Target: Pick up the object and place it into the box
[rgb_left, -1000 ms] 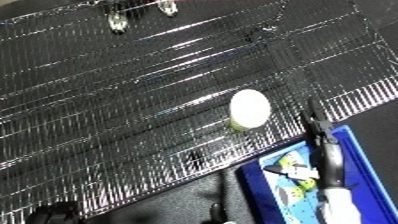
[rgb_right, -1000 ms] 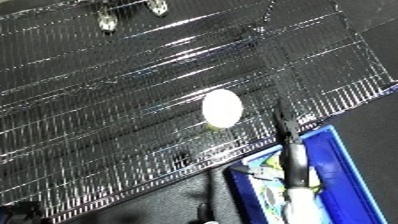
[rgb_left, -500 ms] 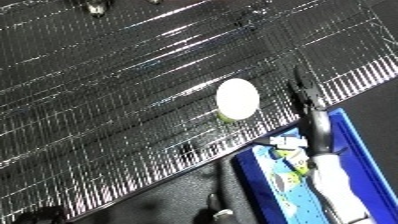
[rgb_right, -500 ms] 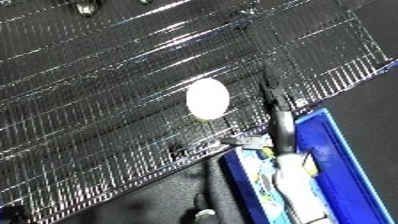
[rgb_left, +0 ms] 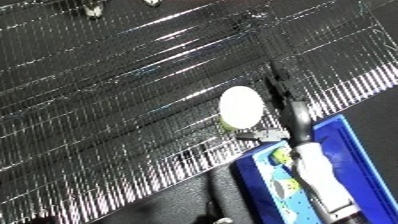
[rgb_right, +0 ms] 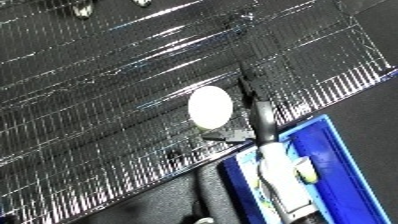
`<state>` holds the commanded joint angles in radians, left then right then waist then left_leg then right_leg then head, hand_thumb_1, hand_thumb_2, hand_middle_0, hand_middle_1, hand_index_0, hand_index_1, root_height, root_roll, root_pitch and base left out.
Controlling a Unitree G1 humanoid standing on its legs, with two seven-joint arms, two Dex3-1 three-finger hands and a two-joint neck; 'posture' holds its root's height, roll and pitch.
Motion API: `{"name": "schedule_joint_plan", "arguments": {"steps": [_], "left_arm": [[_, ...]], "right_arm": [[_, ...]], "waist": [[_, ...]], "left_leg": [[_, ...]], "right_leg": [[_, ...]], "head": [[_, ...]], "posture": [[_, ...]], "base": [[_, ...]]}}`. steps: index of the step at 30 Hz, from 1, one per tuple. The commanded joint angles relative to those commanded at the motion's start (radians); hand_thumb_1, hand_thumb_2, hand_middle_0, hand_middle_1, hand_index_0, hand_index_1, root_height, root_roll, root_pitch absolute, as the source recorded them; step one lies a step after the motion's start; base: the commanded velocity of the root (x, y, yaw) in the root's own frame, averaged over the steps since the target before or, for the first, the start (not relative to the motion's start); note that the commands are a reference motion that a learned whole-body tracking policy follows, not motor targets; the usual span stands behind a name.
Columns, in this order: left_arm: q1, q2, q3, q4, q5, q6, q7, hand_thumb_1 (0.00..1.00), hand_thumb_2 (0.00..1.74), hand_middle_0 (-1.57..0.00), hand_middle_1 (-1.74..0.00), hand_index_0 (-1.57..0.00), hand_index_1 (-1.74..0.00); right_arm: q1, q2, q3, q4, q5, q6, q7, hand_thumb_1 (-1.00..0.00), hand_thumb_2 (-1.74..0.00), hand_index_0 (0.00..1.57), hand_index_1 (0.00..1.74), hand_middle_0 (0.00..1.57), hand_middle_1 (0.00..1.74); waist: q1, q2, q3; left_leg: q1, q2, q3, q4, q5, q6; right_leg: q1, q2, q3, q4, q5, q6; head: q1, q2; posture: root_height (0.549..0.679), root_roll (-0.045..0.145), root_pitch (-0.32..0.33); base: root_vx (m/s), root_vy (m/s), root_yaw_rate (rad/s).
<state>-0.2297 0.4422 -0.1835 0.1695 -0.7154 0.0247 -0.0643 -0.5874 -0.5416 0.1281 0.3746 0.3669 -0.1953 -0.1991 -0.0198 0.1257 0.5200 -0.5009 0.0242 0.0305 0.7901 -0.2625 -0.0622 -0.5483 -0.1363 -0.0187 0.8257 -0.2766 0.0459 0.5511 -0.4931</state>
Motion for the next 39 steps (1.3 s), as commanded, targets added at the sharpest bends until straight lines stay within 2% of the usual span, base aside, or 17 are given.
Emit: {"name": "schedule_joint_plan", "arguments": {"steps": [7,15,20,25,31,39], "left_arm": [[-0.023,-0.001,-0.014,0.008,-0.003,0.002,0.008,1.0,1.74,-1.57,-1.74,-1.57,-1.74],[-0.045,0.006,-0.029,0.014,-0.015,0.003,0.018,1.0,1.74,-1.57,-1.74,-1.57,-1.74],[-0.056,0.011,-0.034,0.013,-0.022,0.003,0.018,1.0,1.74,-1.57,-1.74,-1.57,-1.74],[-0.061,0.017,-0.034,0.015,-0.027,0.002,0.014,1.0,1.74,-1.57,-1.74,-1.57,-1.74],[-0.056,0.022,-0.018,0.019,-0.023,-0.007,-0.002,1.0,1.74,-1.57,-1.74,-1.57,-1.74],[-0.037,0.02,0.015,0.026,-0.006,-0.019,-0.019,1.0,1.74,-1.57,-1.74,-1.57,-1.74]], "right_arm": [[-0.061,0.005,0.035,0.061,0.018,0.014,0.019,0.0,0.0,0.0,0.0,0.0,0.0],[-0.104,0.004,0.071,0.139,0.048,0.015,0.034,-0.4,-0.7,0.63,0.7,0.63,0.7],[-0.112,0.003,0.081,0.173,0.052,0.006,0.023,-0.65,-1.13,1.02,1.13,1.02,1.13],[-0.103,0.006,0.082,0.181,0.046,-0.001,-0.004,-0.65,-1.13,1.02,1.13,1.02,1.13],[-0.068,0.005,0.058,0.132,0.04,-0.027,-0.045,-0.65,-1.13,1.02,1.13,1.02,1.13],[0.003,0.017,0.006,-0.01,0.012,-0.029,-0.088,-0.65,-1.13,1.02,1.13,1.02,1.13]], "waist": [[0.014,-0.001,0.0],[0.024,0.001,0.0],[0.027,-0.003,0.0],[0.027,-0.013,0.0],[0.021,-0.037,0.0],[0.001,-0.068,0.0]], "left_leg": [[-0.013,-0.003,-0.005,0.001,-0.016,0.0058],[-0.02,-0.008,-0.007,-0.011,-0.027,0.0116],[-0.017,-0.01,-0.01,-0.025,-0.028,0.0141],[0.0,-0.012,-0.015,-0.045,-0.025,0.0164],[0.048,-0.012,-0.02,-0.082,-0.021,0.0172],[0.13,0.0,-0.012,-0.127,-0.022,0.0142]], "right_leg": [[-0.016,-0.0008,-0.004,0.008,0.0,-0.0007],[-0.029,-0.0006,-0.009,0.008,0.005,0.0012],[-0.028,0.0002,-0.012,-0.001,0.01,0.0035],[-0.01,0.0027,-0.016,-0.021,0.017,0.006],[0.041,0.0088,-0.022,-0.061,0.027,0.0134],[0.125,0.0137,-0.023,-0.124,0.042,0.0234]], "head": [[0.015,0.015],[0.03,0.039],[0.036,0.05],[0.042,0.065],[0.029,0.075],[0.046,0.078]], "posture": [[0.634,0.094,0.051],[0.634,0.09,0.062],[0.635,0.087,0.067],[0.637,0.082,0.064],[0.642,0.074,0.047],[0.65,0.066,0.011]], "base": [[-0.009,0.0,0.058],[-0.019,0.007,0.04],[-0.033,0.006,0.018],[-0.028,-0.002,-0.006],[-0.02,-0.004,-0.045],[-0.011,0.002,-0.099]]}}
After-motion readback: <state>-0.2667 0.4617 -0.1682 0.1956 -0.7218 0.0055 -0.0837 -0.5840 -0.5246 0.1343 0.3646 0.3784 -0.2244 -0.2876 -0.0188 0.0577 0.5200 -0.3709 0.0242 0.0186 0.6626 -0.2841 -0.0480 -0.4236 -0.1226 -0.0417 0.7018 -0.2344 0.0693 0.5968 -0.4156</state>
